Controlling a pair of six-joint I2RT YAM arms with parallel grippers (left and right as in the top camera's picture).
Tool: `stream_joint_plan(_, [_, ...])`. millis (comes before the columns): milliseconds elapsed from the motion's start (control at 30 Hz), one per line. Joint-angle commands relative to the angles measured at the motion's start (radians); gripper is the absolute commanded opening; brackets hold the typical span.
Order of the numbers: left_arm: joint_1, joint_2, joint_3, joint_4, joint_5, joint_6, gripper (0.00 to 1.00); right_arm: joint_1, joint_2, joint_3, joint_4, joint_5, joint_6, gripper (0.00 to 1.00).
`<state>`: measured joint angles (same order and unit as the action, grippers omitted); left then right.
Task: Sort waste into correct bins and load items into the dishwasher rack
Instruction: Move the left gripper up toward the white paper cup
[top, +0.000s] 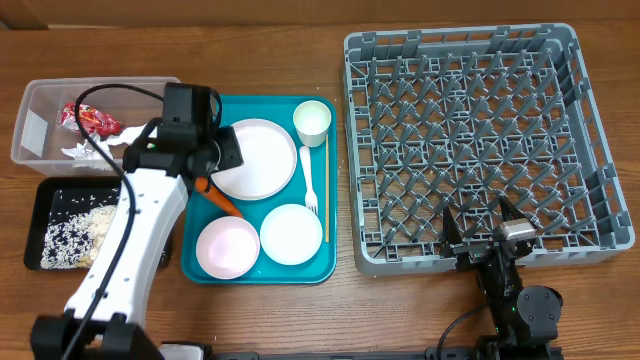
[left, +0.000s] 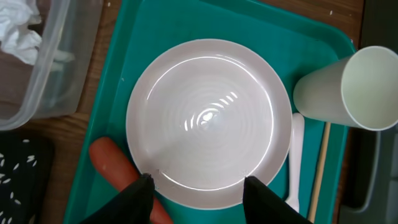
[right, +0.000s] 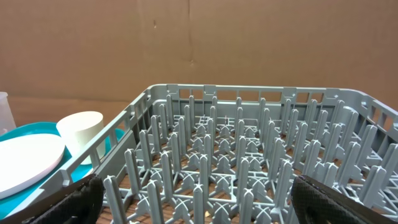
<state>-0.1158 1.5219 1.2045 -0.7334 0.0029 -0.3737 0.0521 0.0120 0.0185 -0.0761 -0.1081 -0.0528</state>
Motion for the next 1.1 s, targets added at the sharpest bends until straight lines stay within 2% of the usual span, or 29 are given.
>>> stream_joint_plan(0, [0.003,0.072,-0.005,0.020,-0.027,0.038,0.49,-0.003,-0.007,-0.011,0.004,-0.005,0.004,1.00])
stream_joint_plan(67, [0.003,0.111,-0.005,0.037,-0.028,0.049,0.48,-0.003,-0.007,-0.011,0.004,-0.005,0.004,1.00])
stream_joint_plan(100, [0.003,0.130,-0.005,0.049,-0.020,0.063,0.44,-0.003,-0.007,-0.011,0.004,-0.005,0.004,1.00])
stream_joint_plan(233, [0.002,0.153,-0.003,0.093,0.085,0.100,0.41,-0.003,-0.007,-0.011,0.004,-0.005,0.004,1.00])
stream_joint_plan(500, [-0.062,0.151,0.097,0.154,0.303,-0.107,0.40,-0.003,-0.007,-0.011,0.004,-0.005,0.004,1.00])
stream_joint_plan(600, [-0.118,0.153,0.100,0.232,0.280,-0.175,0.41,-0.003,-0.007,-0.011,0.004,-0.005,0.004,1.00])
stream_joint_plan(800, [-0.211,0.163,0.100,0.322,0.102,-0.274,0.41,-0.003,-0.007,-0.011,0.004,-0.005,0.004,1.00])
stream_joint_plan(1067, [-0.226,0.213,0.100,0.365,0.094,-0.316,0.40,-0.003,-0.007,-0.011,0.004,-0.005,0.004,1.00])
